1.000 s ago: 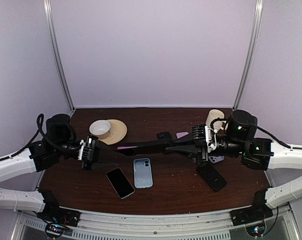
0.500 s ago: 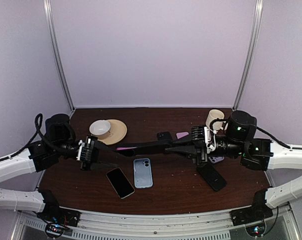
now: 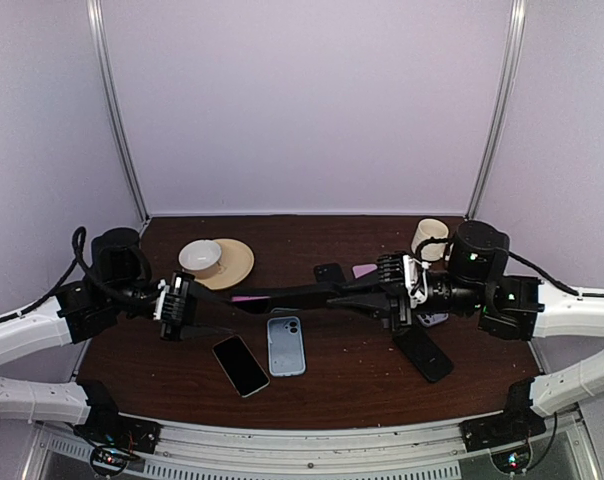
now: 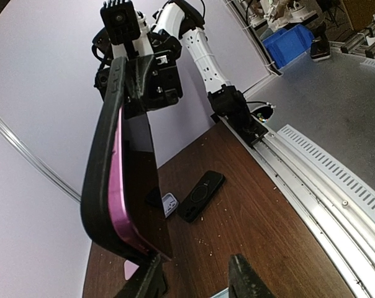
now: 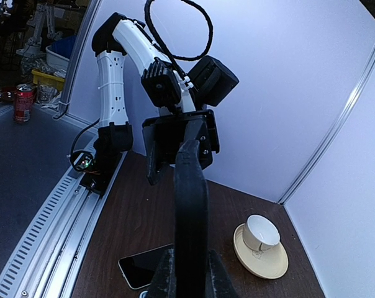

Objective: Take the phone out of the phone case
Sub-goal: Remove the phone case from the phone.

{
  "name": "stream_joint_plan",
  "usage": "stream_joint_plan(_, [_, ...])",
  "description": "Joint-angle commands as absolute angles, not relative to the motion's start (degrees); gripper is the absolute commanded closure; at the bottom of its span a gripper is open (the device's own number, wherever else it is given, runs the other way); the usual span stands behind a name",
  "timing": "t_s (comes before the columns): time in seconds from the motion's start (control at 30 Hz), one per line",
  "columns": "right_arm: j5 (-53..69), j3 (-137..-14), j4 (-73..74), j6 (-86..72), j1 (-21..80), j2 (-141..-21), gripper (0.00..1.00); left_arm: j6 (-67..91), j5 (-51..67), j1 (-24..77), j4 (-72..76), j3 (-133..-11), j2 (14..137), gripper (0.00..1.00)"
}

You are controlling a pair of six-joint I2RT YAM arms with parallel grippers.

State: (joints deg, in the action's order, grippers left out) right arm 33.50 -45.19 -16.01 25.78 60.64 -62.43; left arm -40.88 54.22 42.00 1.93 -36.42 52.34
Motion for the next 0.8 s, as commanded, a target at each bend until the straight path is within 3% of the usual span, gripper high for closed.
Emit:
stream_joint_plan(0.0, [37.36,-48.16,-16.31,25.85,62.41,-64.32,1.0,-41.16,54.7,42.1,5.39,-37.88,52.12,0.6])
stream_joint_plan(0.77, [44.97,-51.04,-15.97,22.76,63.63,-69.52,1.0,-40.16,49.81,42.1,7.09,-37.35,52.51,0.6])
